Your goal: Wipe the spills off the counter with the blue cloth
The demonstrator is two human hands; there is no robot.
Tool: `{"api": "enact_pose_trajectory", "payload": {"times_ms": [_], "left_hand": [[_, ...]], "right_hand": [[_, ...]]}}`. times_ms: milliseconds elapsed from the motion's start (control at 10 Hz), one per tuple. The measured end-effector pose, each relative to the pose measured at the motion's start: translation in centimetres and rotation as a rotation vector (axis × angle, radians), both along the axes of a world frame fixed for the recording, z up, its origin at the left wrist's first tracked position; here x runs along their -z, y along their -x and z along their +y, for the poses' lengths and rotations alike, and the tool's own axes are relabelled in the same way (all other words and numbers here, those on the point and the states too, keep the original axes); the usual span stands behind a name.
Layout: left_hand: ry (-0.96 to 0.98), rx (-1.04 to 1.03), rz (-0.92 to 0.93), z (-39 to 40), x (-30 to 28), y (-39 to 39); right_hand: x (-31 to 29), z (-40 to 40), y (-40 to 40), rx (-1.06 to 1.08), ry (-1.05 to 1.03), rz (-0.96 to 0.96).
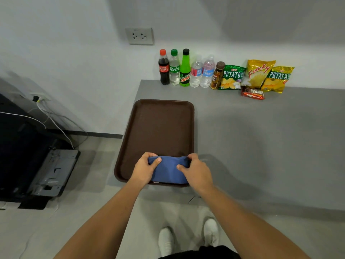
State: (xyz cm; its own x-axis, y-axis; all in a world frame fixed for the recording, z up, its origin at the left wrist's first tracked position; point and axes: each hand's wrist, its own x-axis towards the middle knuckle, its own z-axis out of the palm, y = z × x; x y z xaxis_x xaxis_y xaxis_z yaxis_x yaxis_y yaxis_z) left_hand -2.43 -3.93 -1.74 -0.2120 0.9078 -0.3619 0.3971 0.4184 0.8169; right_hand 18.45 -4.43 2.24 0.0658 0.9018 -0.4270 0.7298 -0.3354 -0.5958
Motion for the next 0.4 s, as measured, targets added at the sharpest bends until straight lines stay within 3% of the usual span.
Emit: {"api": "enact_pose_trajectory", "payload": {"times_ms": [200,400], "left_hand": [[0.021,0.123,0.25,-0.3,0.4,0.3],[-0.132,0.209,0.495,-0.7,-0.7,0.1]], "right_hand": [[0.0,-0.3,1.0,-0.08,-0.051,-0.187],[-0.5,-0.7,0.2,-0.059,-0.088,-0.209]]}}
